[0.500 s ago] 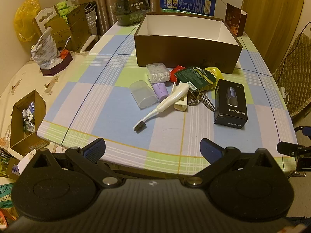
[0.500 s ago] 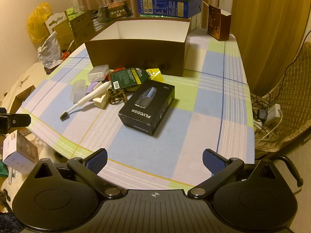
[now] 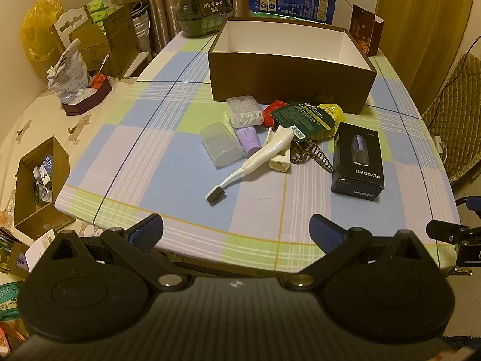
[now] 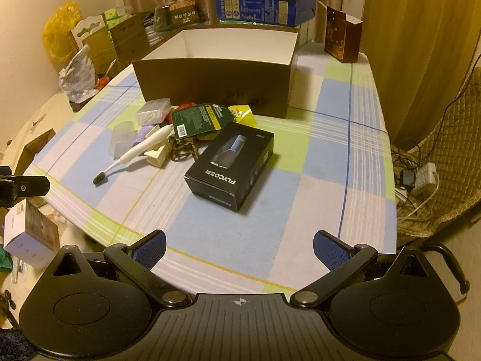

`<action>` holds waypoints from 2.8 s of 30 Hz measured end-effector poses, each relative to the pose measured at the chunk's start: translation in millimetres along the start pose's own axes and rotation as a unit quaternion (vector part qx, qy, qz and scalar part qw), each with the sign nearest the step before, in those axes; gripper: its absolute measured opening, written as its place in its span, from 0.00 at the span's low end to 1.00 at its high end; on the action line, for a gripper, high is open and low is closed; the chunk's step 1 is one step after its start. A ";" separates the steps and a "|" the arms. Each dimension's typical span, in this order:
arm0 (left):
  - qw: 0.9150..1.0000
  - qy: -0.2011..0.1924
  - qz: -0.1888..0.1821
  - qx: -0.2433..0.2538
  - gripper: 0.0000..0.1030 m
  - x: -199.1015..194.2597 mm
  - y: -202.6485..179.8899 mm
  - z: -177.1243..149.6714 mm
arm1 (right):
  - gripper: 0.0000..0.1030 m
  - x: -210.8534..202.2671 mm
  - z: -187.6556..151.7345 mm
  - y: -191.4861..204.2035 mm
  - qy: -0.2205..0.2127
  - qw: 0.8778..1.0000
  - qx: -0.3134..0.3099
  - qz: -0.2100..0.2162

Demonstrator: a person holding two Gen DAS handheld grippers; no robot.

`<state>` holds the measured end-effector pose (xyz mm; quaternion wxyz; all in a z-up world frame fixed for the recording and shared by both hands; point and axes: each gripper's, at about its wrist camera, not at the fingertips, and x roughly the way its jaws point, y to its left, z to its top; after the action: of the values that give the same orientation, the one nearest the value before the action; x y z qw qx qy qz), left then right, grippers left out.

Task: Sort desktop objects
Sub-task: 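Move both tools toward the scattered items on the table, then grasp the clear plastic cup with the left tool while the right tool grasps the black FLYCO box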

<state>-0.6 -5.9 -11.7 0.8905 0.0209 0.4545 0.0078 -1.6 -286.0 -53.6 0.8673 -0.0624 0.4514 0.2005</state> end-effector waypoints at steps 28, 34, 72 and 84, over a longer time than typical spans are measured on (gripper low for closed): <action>1.000 0.011 -0.003 -0.003 0.99 14.8 15.1 15.9 | 0.98 17.1 18.6 14.3 0.009 1.000 -0.005 0.003; 1.000 0.013 -0.006 -0.001 0.99 20.5 20.5 22.5 | 0.98 23.6 24.6 18.4 0.013 1.000 -0.001 0.002; 0.998 0.039 -0.037 0.032 0.99 103.4 61.1 88.0 | 0.98 85.6 75.7 14.0 0.002 0.995 0.094 -0.026; 0.996 0.057 -0.051 0.039 0.99 146.2 73.4 103.8 | 0.98 116.4 81.6 12.7 0.006 0.992 0.115 -0.049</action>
<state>169.6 69.1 -65.9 0.8607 0.0323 0.5053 -0.0542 114.7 -216.9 -99.0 0.8746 0.0149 0.4732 0.1042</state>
